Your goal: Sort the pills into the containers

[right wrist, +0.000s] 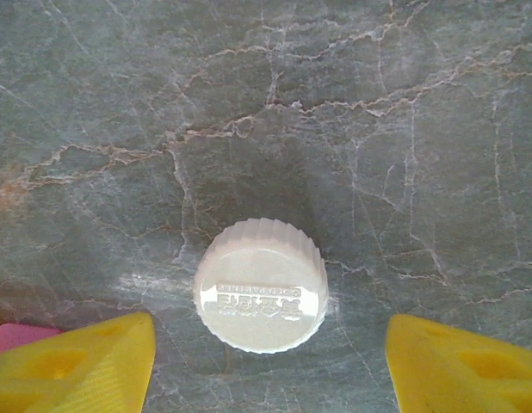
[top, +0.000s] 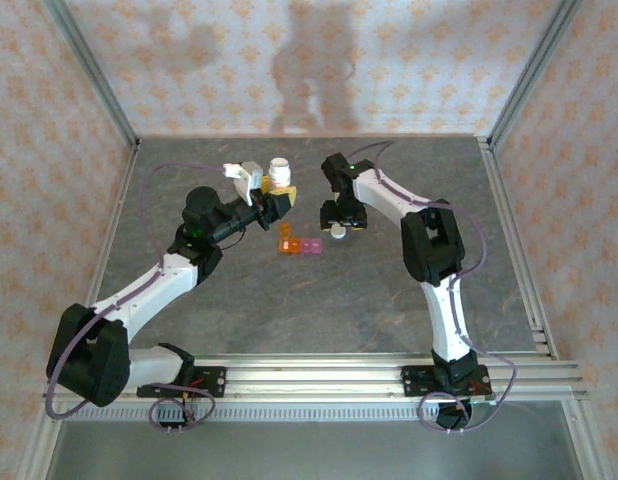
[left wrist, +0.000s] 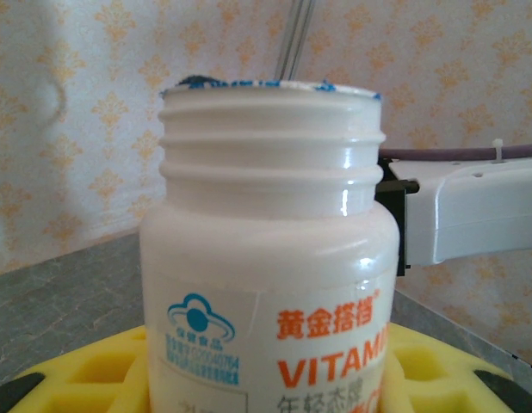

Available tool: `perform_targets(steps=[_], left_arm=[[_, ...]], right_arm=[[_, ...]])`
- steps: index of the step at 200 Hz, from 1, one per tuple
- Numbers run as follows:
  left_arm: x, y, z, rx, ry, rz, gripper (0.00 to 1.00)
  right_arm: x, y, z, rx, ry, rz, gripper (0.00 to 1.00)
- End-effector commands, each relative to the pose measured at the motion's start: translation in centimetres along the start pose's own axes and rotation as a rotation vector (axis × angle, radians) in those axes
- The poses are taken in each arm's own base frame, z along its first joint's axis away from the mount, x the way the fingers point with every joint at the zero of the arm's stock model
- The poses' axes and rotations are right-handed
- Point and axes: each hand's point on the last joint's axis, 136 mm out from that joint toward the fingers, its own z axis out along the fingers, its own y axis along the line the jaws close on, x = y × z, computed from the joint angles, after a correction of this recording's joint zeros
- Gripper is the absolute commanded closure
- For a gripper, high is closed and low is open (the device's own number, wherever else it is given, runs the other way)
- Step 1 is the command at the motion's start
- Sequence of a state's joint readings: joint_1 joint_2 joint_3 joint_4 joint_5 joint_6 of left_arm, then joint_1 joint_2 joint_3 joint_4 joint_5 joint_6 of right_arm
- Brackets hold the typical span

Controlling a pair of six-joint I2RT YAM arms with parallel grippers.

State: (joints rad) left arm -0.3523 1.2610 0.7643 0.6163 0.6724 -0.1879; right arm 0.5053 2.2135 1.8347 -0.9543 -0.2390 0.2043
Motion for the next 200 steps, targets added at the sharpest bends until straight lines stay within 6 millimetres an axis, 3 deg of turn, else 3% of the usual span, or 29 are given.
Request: perform_targets(steps=[1,151,200], left_arm=[[-1.6,-0.1,0.0,0.005,-0.031,0.032,0.98],[-1.3,0.0,0.1,0.004,-0.024,0.032,0.98],[-1.3,0.0,0.1,0.001,-0.024,0.034,0.98]], right_arm=[[-0.4,-0.1,0.1,0.027,-0.003,-0.011,0.29],[-1.0,0.0,1.9,0.042,0.006,-0.007,0.45],[-0.9,-0.2,2.4,0.048,0.014,-0.009,0.46]])
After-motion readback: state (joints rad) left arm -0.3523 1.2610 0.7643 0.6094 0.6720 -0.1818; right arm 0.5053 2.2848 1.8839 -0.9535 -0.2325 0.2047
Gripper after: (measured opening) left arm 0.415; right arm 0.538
